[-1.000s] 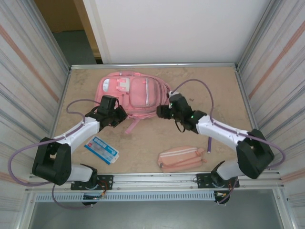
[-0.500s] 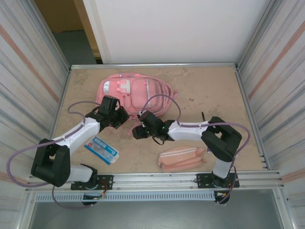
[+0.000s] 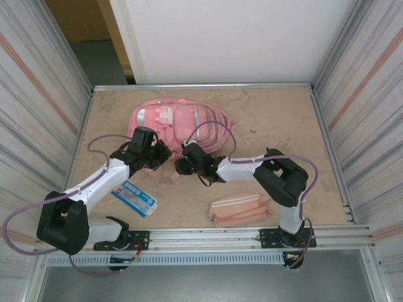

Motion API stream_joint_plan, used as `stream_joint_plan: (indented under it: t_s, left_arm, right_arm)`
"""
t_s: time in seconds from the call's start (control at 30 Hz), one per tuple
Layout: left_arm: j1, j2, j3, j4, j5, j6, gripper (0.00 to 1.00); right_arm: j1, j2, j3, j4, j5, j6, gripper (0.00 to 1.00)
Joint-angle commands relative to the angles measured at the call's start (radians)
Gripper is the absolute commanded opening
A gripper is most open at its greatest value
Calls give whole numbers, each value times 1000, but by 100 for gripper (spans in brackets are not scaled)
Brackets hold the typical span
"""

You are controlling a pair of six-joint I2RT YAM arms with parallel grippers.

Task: Pack the student bag

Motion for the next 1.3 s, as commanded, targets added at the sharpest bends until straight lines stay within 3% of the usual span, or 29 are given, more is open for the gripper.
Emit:
stream_joint_plan:
  t_s: [0.0, 0.17, 0.27, 0.47, 0.63, 0.8, 0.9, 1.13, 1.27]
  left_arm:
    - [-16, -47, -21, 49, 39, -30, 0]
    - [-17, -46, -14, 48, 38, -24, 0]
    - [-17, -42, -5, 43, 7, -15, 0]
    - [-12, -59, -14, 40, -55, 13, 0]
    - [10, -54, -21, 46, -34, 20, 0]
    - [30, -34, -29, 58, -7, 27, 0]
    - [43, -28, -27, 48, -59, 56, 0]
    - [181, 57, 6, 132, -36, 123, 0]
    - [248, 190, 130, 110, -56, 193, 0]
  right_arm:
    - [-2, 9, 39, 67, -21, -29, 40]
    - [2, -2, 24, 100, -26, -48, 11]
    - [-2, -18, -2, 103, -5, -53, 0]
    - [-43, -100, -89, 33, -18, -91, 0]
    - [-93, -219, -209, 12, -27, -118, 0]
    - [-113, -306, -267, -72, 58, -159, 0]
    - [-157, -339, -265, -157, 48, -116, 0]
    - [-226, -401, -292, -229, 12, -146, 0]
    - [-245, -415, -290, -244, -45, -162, 0]
